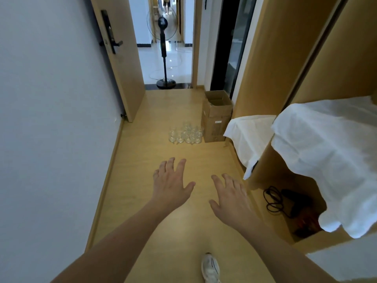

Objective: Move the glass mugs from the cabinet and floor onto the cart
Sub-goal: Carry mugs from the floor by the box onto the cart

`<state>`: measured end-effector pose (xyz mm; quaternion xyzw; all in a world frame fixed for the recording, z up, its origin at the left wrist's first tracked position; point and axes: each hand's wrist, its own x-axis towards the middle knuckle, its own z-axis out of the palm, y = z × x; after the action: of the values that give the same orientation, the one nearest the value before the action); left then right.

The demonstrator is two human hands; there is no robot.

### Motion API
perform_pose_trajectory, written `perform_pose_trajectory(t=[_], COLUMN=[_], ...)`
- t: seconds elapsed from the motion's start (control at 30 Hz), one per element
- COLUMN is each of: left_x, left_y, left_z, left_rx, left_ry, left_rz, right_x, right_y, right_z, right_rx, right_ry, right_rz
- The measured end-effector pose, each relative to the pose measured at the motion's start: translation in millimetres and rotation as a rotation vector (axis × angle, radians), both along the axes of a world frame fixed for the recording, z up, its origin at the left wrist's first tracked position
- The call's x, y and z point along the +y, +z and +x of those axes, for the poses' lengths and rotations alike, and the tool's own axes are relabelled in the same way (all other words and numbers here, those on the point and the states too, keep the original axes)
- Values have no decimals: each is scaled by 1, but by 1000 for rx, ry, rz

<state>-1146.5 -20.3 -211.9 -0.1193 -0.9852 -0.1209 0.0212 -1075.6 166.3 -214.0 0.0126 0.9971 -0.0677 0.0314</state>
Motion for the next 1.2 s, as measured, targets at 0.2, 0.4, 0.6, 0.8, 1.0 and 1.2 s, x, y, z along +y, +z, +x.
perform_pose_trajectory(t=[0.2,0.4,0.6,0.8,1.0,1.2], left_x=[5,20,44,52,51,41], left_y=[-4,2,2,-4,-15,-38], left_z=[-69,-156,-232,-288,-353,-444], left_rx=[-15,-51,-105,-160,-191,-234], left_ry=[59,125,179,220,216,178], left_rz=[5,36,83,132,135,162], right_x=[5,24,47,54,51,40], right_y=[-16,-18,-19,-27,-37,-58], right_z=[-87,-185,-271,-337,-397,-476], right_rx=[-18,-40,-60,-92,-125,-152], right_ry=[30,36,48,56,32,-21], right_rz=[-64,-129,-159,-186,-208,-214])
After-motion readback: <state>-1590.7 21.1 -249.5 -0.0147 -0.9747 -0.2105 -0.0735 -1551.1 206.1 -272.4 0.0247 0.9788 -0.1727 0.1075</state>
